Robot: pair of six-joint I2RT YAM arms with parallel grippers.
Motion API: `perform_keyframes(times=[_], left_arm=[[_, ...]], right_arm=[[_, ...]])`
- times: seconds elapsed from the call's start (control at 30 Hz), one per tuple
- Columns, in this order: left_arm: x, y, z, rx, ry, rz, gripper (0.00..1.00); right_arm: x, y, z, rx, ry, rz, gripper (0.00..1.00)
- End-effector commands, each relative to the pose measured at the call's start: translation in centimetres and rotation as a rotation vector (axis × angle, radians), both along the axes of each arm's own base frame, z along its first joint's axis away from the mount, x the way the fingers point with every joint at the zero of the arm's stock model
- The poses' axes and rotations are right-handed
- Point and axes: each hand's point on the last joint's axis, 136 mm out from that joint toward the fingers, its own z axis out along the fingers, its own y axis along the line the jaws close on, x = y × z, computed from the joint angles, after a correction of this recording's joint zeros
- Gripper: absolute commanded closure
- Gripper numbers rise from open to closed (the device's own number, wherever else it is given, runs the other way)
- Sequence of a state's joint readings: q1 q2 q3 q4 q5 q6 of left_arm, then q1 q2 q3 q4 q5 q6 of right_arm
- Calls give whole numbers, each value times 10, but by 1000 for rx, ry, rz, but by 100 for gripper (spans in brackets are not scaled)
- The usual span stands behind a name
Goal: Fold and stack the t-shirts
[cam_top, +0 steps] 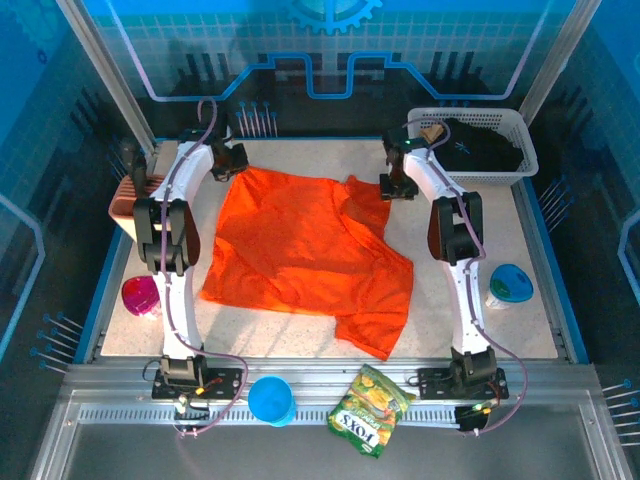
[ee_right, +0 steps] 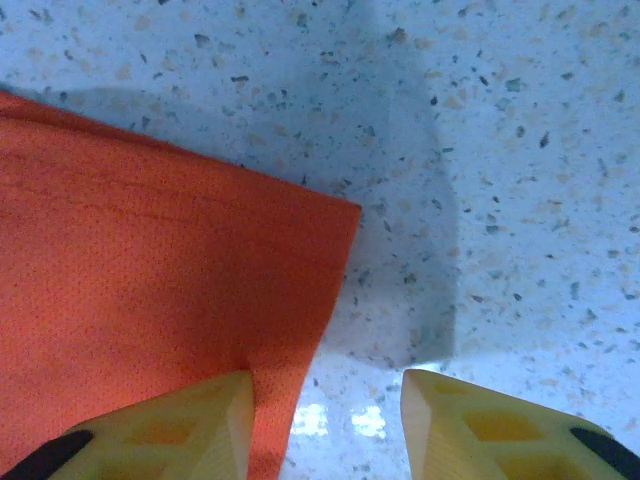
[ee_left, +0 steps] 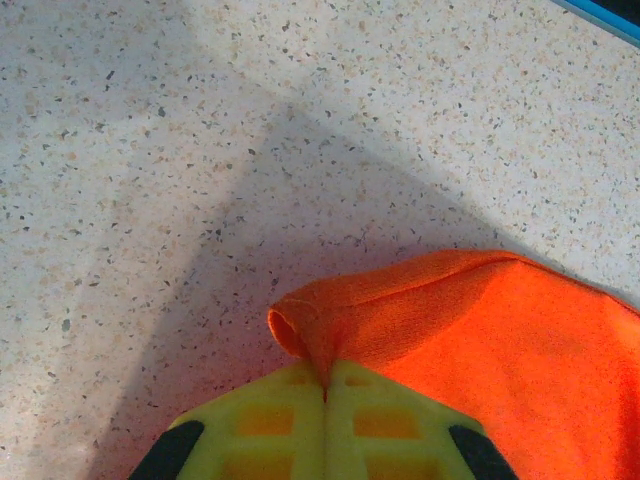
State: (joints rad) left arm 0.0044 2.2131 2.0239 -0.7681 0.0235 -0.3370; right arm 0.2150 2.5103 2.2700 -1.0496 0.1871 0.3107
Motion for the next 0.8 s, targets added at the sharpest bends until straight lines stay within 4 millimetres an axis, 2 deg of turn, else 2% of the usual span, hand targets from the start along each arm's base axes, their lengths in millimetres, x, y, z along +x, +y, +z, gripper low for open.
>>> perform_keyframes(times=[0.0, 0.3, 0.67, 0.77], left_arm=[[-1, -2, -4, 12, 7, -21, 100], [-1, -3, -9, 9, 13, -25, 100], [0, -3, -14, 11, 18, -29, 100], [-1, -3, -15, 12, 20, -30, 100]], right_arm=[[9, -5, 7, 0, -21, -30, 58], [25, -2, 2, 24, -51, -59, 62], [21, -7, -28, 13, 3, -80, 67], [23, -5, -35, 31, 10, -85, 75]])
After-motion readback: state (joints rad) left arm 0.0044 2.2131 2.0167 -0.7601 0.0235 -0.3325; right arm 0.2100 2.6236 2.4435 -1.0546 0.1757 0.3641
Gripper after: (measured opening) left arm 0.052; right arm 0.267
